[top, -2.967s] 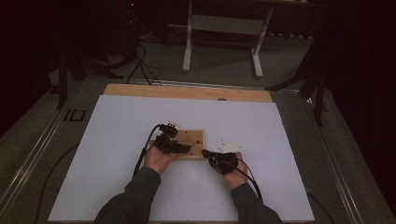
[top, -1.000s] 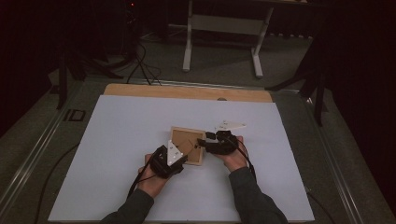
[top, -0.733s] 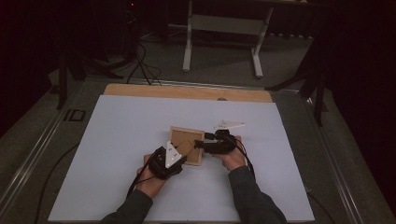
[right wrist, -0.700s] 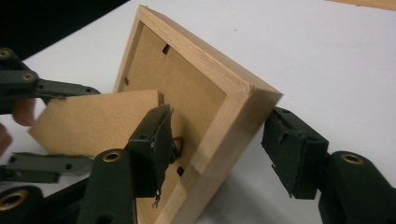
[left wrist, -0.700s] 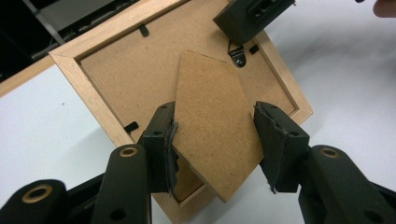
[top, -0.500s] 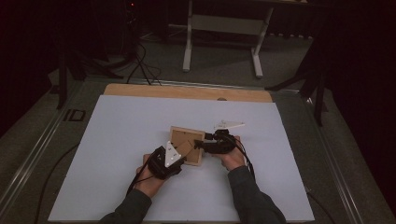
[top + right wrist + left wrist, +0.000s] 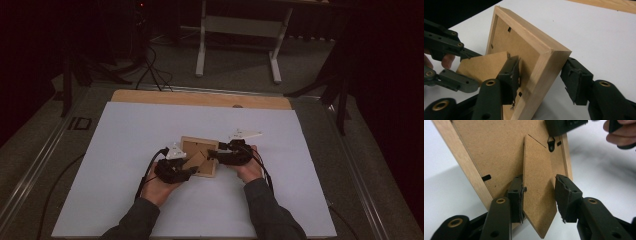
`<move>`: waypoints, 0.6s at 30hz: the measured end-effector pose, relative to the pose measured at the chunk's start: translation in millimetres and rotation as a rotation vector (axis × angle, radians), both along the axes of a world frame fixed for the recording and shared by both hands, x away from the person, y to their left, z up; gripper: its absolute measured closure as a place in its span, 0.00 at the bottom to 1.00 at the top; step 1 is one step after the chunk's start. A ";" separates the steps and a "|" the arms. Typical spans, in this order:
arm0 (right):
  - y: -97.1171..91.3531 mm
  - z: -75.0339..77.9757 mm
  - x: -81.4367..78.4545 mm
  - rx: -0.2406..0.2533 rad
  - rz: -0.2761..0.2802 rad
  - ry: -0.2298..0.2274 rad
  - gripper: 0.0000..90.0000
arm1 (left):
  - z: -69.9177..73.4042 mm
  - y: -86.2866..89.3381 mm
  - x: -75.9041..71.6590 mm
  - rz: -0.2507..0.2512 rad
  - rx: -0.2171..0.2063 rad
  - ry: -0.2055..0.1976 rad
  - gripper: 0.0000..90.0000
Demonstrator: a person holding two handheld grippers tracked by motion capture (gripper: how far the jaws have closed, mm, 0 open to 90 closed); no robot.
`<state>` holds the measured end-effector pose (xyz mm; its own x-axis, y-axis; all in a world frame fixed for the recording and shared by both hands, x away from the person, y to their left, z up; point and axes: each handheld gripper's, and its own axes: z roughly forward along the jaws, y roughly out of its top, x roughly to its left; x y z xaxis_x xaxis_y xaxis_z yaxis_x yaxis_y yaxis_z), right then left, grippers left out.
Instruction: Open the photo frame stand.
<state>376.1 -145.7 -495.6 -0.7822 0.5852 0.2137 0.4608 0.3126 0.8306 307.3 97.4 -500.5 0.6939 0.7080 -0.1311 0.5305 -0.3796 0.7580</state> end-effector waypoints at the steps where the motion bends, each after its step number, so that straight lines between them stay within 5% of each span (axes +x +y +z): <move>1: -0.2 0.4 -0.1 0.004 0.002 -0.003 0.56 | 0.9 0.1 0.0 -0.011 0.008 0.001 0.69; 6: -0.8 4.0 -2.5 0.007 0.003 -0.021 0.60 | 3.9 0.6 0.7 -0.036 0.015 0.001 0.71; 18: -1.9 13.9 -5.3 -0.017 -0.008 -0.100 0.66 | -0.1 -4.5 13.2 -0.002 0.058 -0.013 0.73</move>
